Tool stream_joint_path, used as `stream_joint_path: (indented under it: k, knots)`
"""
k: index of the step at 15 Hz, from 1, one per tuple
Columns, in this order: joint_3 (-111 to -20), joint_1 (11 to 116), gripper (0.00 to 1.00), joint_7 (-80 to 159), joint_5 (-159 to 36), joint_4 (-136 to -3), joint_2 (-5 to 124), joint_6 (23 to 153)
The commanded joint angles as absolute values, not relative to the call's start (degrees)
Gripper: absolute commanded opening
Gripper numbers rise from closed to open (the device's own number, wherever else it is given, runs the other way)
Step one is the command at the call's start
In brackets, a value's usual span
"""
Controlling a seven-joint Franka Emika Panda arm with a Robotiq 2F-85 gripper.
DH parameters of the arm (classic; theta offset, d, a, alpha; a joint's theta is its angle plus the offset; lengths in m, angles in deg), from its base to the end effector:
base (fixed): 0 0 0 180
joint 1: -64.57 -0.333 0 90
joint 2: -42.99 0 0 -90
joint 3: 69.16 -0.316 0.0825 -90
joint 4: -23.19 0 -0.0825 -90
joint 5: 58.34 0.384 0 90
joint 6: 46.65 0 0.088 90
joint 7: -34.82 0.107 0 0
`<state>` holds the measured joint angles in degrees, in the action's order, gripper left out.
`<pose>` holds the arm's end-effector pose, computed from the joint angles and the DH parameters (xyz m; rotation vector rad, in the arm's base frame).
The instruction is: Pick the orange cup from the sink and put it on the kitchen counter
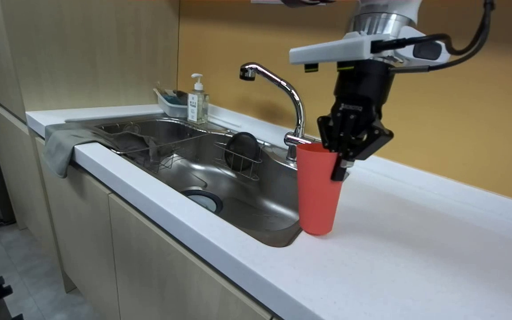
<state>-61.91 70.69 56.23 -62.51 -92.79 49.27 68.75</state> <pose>0.5441 -0.1325 0.3868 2.9270 -0.8606 -0.1731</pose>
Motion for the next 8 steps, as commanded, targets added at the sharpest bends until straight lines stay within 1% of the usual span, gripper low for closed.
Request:
stream_joint_path:
  k: [1,8]
  knots:
    - [-60.94,71.61,0.01,58.30,-59.10,-89.55,50.92,67.16]
    - [-59.65,72.56,0.01,60.05,-55.44,-89.00,52.60,68.00]
